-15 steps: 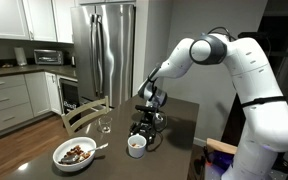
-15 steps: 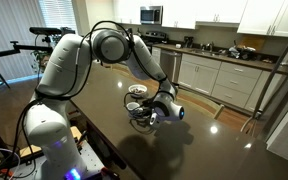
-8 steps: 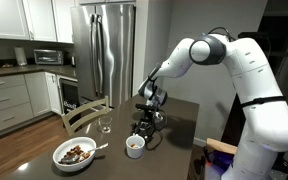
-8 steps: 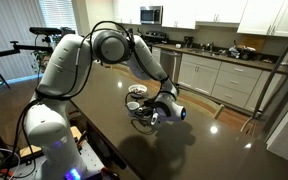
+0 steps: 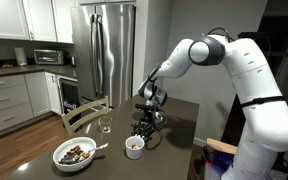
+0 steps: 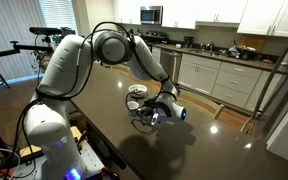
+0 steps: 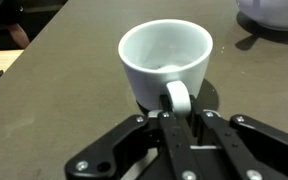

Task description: Slide the white mug to the right, pour the contents in the white mug into the bowl

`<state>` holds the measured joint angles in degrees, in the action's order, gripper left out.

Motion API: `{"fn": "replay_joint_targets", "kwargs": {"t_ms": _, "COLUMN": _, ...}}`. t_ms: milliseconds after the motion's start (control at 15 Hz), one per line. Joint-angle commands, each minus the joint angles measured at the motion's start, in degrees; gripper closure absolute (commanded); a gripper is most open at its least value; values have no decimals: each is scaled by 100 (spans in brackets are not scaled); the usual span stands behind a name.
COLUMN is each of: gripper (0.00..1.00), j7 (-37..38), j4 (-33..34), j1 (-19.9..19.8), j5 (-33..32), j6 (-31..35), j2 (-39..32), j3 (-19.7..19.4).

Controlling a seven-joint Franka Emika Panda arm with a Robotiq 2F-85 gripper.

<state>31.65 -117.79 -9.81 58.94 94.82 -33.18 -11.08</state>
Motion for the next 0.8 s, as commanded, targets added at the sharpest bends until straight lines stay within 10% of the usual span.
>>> {"fn": "replay_joint_targets", "kwargs": {"t_ms": 0, "gripper": 47, "j7": -35, "j4": 192, "j1": -152, "j5": 189, "j6": -431, "j2": -181, "j3": 10}}
{"fn": "replay_joint_targets", "kwargs": {"t_ms": 467, "gripper": 2, "j7": -45, "j4": 417, "j1": -299, "j5": 393, "j6": -1028, "j2": -503, "j3": -6}}
{"fn": "replay_joint_targets", "kwargs": {"t_ms": 733, "gripper": 0, "j7": -71, "j4": 509, "j1": -301, "j5": 568, "j6": -1228, "j2": -688, "j3": -36}}
